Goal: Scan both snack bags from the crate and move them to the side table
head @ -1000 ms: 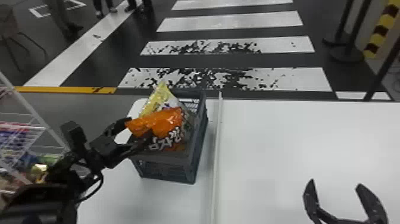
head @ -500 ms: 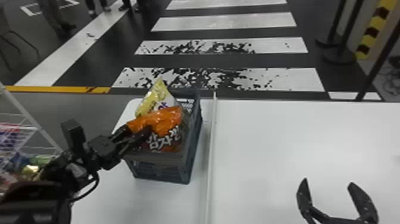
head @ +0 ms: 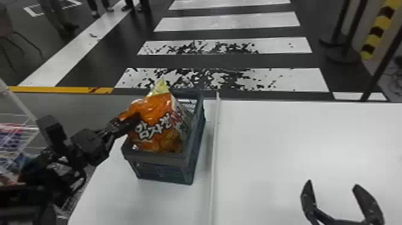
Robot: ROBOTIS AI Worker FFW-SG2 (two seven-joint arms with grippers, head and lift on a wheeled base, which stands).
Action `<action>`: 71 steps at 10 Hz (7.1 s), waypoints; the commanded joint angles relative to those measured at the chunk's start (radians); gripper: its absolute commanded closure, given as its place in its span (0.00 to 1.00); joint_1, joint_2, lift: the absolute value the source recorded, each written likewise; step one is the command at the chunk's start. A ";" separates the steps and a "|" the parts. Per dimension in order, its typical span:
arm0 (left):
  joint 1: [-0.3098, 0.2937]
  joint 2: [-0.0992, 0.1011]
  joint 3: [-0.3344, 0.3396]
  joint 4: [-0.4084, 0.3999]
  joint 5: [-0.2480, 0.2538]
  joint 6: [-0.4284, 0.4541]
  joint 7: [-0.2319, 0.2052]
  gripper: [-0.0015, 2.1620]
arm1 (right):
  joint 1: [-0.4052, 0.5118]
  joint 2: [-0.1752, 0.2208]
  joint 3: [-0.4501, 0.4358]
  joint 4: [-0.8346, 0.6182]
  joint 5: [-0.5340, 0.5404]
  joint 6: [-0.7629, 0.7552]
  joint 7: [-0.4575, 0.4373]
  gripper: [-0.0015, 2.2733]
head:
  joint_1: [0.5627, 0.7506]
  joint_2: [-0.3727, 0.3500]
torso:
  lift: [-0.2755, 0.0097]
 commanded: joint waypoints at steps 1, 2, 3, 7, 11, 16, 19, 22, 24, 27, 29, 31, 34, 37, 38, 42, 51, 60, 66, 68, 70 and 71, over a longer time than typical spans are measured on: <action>0.018 -0.013 0.036 -0.057 0.054 0.002 0.014 0.99 | 0.000 0.000 0.001 0.002 0.001 0.000 0.000 0.05 | 0.70 0.77 | 0.62; 0.036 -0.026 0.057 -0.101 0.083 0.002 0.043 0.99 | 0.000 0.000 0.001 0.002 0.001 0.000 0.000 0.05 | 0.70 0.78 | 0.62; 0.052 -0.037 0.082 -0.147 0.131 0.002 0.052 0.99 | 0.000 0.000 0.003 0.004 0.001 0.000 0.000 0.05 | 0.70 0.79 | 0.62; 0.052 -0.065 0.145 -0.267 0.347 0.082 0.060 0.99 | -0.003 0.002 0.011 0.005 0.010 0.000 0.000 0.05 | 0.70 0.81 | 0.62; 0.044 -0.146 0.087 -0.305 0.465 0.094 0.061 0.99 | 0.005 0.002 0.015 -0.012 0.025 0.000 -0.005 0.05 | 0.70 0.79 | 0.62; -0.070 -0.183 -0.220 -0.118 0.387 0.017 0.112 0.99 | 0.023 0.002 0.014 -0.042 0.037 0.003 -0.017 0.05 | 0.70 0.63 | 0.62; -0.212 -0.214 -0.418 0.126 0.364 -0.050 0.117 0.99 | 0.029 0.002 0.005 -0.047 0.037 0.003 -0.018 0.05 | 0.70 0.47 | 0.62; -0.338 -0.250 -0.562 0.357 0.330 -0.050 0.141 0.99 | 0.041 0.002 0.000 -0.065 0.037 0.003 -0.018 0.05 | 0.70 0.34 | 0.62; -0.390 -0.252 -0.622 0.436 0.305 -0.010 0.138 0.99 | 0.044 0.002 -0.003 -0.074 0.036 0.000 -0.018 0.05 | 0.70 0.26 | 0.62; -0.426 -0.283 -0.636 0.554 0.351 0.097 0.098 0.99 | 0.044 0.002 -0.002 -0.082 0.034 0.003 -0.018 0.05 | 0.70 0.21 | 0.62; -0.432 -0.295 -0.657 0.574 0.371 0.177 0.077 0.99 | 0.046 0.000 0.000 -0.084 0.033 0.003 -0.018 0.05 | 0.70 0.17 | 0.62; -0.418 -0.295 -0.688 0.555 0.371 0.198 0.098 0.61 | 0.046 0.002 0.000 -0.087 0.033 0.003 -0.018 0.05 | 0.70 0.14 | 0.62; -0.393 -0.284 -0.691 0.471 0.371 0.229 0.157 0.01 | 0.051 0.000 -0.002 -0.099 0.033 0.012 -0.018 0.05 | 0.70 0.10 | 0.62; -0.326 -0.270 -0.676 0.218 0.328 0.312 0.224 0.01 | 0.051 0.002 -0.002 -0.099 0.033 0.012 -0.018 0.05 | 0.70 0.09 | 0.62; -0.306 -0.261 -0.670 0.146 0.275 0.315 0.264 0.01 | 0.054 0.002 -0.006 -0.100 0.033 0.012 -0.018 0.05 | 0.70 0.09 | 0.62; -0.248 -0.217 -0.647 -0.051 0.054 0.312 0.387 0.02 | 0.052 0.002 -0.009 -0.097 0.031 0.012 -0.018 0.05 | 0.70 0.13 | 0.62; 0.223 -0.039 -0.337 -0.379 -0.034 -0.158 0.569 0.01 | -0.017 -0.008 -0.066 -0.263 -0.102 0.377 0.103 0.05 | 0.70 0.47 | 0.62; 0.398 -0.023 -0.236 -0.235 0.086 -0.431 0.522 0.01 | -0.325 -0.021 -0.397 -0.278 -0.381 1.350 0.541 0.05 | 0.70 0.61 | 0.62; 0.403 -0.019 -0.236 -0.193 0.097 -0.443 0.502 0.01 | -0.514 -0.121 -0.364 -0.019 -0.388 1.414 0.699 0.05 | 0.70 0.64 | 0.62; 0.403 -0.017 -0.236 -0.179 0.109 -0.452 0.497 0.01 | -0.564 -0.152 -0.327 0.096 -0.372 1.411 0.770 0.05 | 0.70 0.64 | 0.62; 0.403 -0.017 -0.236 -0.176 0.109 -0.452 0.494 0.01 | -0.592 -0.161 -0.298 0.151 -0.371 1.408 0.813 0.05 | 0.70 0.66 | 0.62; 0.401 -0.017 -0.236 -0.170 0.109 -0.452 0.494 0.01 | -0.611 -0.163 -0.282 0.174 -0.363 1.408 0.836 0.06 | 0.70 0.67 | 0.62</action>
